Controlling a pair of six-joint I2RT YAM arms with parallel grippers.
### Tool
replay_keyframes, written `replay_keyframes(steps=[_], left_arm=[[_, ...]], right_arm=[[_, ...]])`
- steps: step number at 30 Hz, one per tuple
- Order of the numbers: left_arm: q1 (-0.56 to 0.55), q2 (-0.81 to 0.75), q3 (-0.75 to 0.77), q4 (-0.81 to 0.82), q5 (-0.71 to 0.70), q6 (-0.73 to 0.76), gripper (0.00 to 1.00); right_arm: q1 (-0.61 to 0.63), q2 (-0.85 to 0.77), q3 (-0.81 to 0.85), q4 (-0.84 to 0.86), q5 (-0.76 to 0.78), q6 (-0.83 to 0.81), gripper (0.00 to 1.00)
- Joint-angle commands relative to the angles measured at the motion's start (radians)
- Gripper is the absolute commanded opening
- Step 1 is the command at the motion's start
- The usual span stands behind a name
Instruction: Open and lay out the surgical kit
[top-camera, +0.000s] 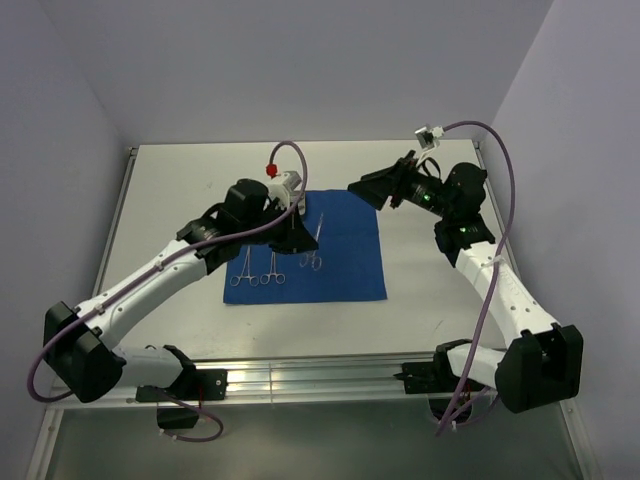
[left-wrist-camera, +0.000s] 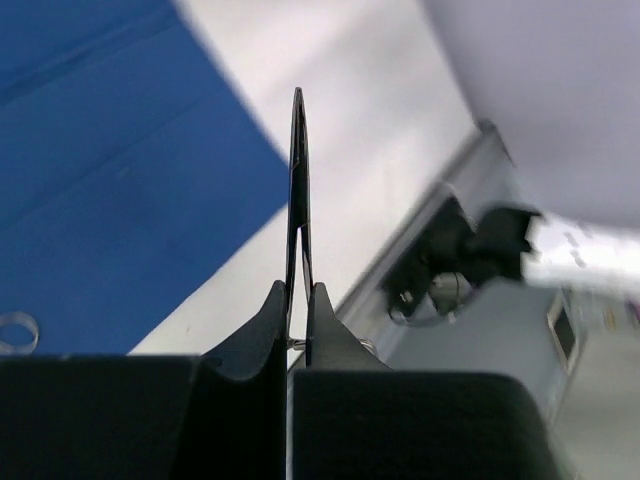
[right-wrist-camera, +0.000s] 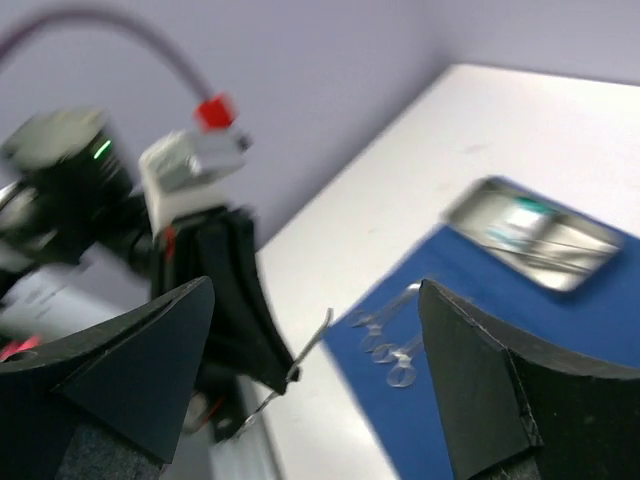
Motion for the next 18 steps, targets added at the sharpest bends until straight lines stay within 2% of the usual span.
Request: replay_keyframes(steps=[1, 3, 9, 18], left_arm=[[-0.044, 0.022, -0.034, -0.109, -0.435, -0.176, 0.0], [-0.059, 0.051, -0.039, -0.114, -0.545, -0.233, 0.0], [-0.123, 0.251, 0.073, -0.197, -0.768, -0.252, 0.0], [-0.142, 0.476, 0.192, -0.27, -0.826, -0.264, 0.0]], right_arm=[[-0.052, -0.045, 0.035, -0.186, 0.152, -0.131, 0.9], [-0.067, -0.042, 0.052, -0.236, 0.175, -0.199, 0.9], [-0.084, -0.034, 0.026, -0.299, 0.193, -0.243, 0.9], [-0.099, -0.022, 0.018, -0.302, 0.183, -0.269, 0.91]])
